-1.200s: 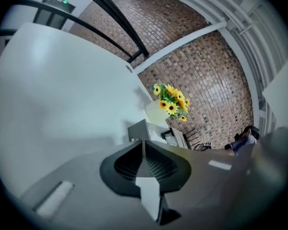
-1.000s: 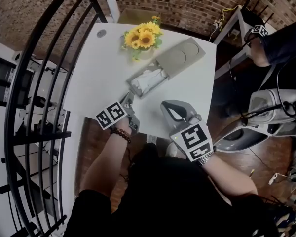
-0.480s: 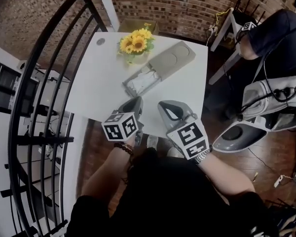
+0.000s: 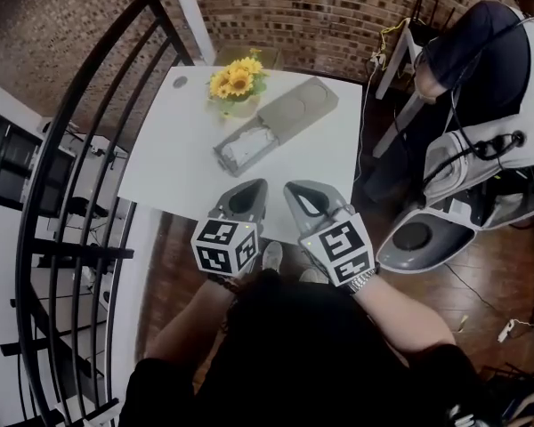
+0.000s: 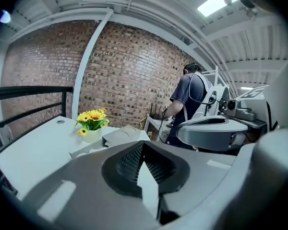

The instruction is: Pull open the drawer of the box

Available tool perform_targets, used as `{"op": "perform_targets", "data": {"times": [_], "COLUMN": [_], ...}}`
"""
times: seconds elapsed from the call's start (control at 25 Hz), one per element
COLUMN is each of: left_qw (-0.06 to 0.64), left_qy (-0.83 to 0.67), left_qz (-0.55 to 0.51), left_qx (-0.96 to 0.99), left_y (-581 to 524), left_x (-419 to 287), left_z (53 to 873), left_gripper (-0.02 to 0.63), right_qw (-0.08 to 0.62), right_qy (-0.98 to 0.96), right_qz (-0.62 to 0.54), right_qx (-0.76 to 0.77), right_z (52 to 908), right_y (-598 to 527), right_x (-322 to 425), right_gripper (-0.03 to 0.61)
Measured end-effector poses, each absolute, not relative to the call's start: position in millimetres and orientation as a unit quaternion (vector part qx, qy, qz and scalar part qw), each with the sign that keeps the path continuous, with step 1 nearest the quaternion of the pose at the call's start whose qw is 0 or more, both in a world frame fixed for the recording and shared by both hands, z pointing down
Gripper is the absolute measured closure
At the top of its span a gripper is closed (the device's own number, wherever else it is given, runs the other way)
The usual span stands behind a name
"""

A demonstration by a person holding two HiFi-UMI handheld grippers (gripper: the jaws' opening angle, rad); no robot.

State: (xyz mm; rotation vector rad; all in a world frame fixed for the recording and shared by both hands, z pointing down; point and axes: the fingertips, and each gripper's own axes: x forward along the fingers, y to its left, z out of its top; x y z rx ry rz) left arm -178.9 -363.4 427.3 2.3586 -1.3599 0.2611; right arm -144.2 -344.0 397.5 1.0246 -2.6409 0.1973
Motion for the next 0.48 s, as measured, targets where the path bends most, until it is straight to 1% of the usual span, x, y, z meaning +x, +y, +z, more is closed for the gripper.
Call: {"op": "perform_targets", "data": {"times": [0.48], "left_qw": [0.17], "left_qy": [-0.494], "left_qz": [0.112], "left_qx": [0.846], "left_y": [-340.9], "left_x": [-158.5], "left_z": [425.4], "left_gripper": [0.598], "right_qw": [0.139], "right_qy": [-0.925], "right_qz": [0.062], "right_qx": [0.347], "right_z": [400.7], "right_y": [-327.4], "right_x": [-132.2], "right_gripper": [0.588]}}
